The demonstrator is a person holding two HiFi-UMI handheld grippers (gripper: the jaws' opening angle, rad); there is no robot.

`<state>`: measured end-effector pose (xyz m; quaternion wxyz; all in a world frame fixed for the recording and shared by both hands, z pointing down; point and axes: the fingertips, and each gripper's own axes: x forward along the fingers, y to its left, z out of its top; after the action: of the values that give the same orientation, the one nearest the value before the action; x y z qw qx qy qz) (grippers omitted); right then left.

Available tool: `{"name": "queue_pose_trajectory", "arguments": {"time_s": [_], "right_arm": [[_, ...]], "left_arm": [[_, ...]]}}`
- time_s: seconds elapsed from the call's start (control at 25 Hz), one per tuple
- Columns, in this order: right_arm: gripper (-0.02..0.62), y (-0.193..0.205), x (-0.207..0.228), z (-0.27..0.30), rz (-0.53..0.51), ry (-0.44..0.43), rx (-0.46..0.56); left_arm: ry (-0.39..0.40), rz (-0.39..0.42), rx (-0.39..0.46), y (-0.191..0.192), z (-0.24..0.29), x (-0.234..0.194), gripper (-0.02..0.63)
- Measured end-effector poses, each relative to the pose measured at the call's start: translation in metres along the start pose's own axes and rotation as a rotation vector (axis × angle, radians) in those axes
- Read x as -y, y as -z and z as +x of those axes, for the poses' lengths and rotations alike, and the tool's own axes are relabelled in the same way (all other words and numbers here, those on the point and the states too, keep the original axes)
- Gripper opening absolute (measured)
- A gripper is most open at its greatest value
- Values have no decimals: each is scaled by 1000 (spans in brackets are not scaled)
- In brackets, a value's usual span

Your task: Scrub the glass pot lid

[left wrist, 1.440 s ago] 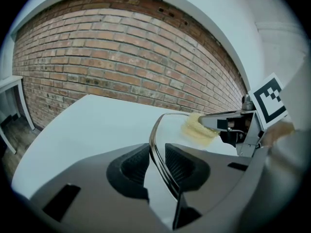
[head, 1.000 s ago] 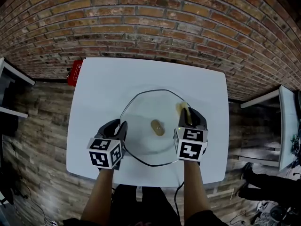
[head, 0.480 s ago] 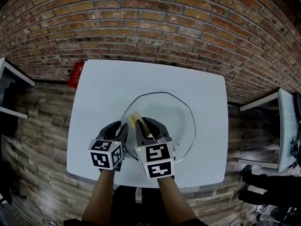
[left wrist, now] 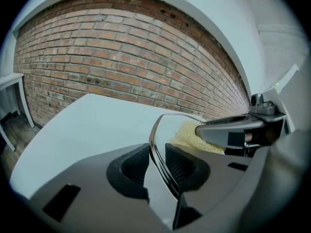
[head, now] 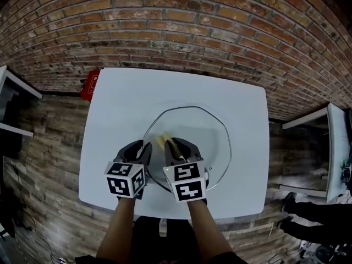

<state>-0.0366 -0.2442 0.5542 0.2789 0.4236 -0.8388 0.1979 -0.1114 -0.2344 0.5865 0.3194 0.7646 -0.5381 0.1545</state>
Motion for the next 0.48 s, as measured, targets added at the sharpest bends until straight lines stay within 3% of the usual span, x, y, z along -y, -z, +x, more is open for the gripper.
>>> {"name": "queue_pose_trajectory", "arguments": {"time_s": [0.24, 0.48], "right_arm": [[58, 14, 35, -11, -7, 85, -42], [58, 31, 108, -46, 25, 259, -76]], "left_arm": [[-7, 3, 0, 1, 0, 1, 107], [-7, 9, 1, 1, 0, 3, 107]]}}
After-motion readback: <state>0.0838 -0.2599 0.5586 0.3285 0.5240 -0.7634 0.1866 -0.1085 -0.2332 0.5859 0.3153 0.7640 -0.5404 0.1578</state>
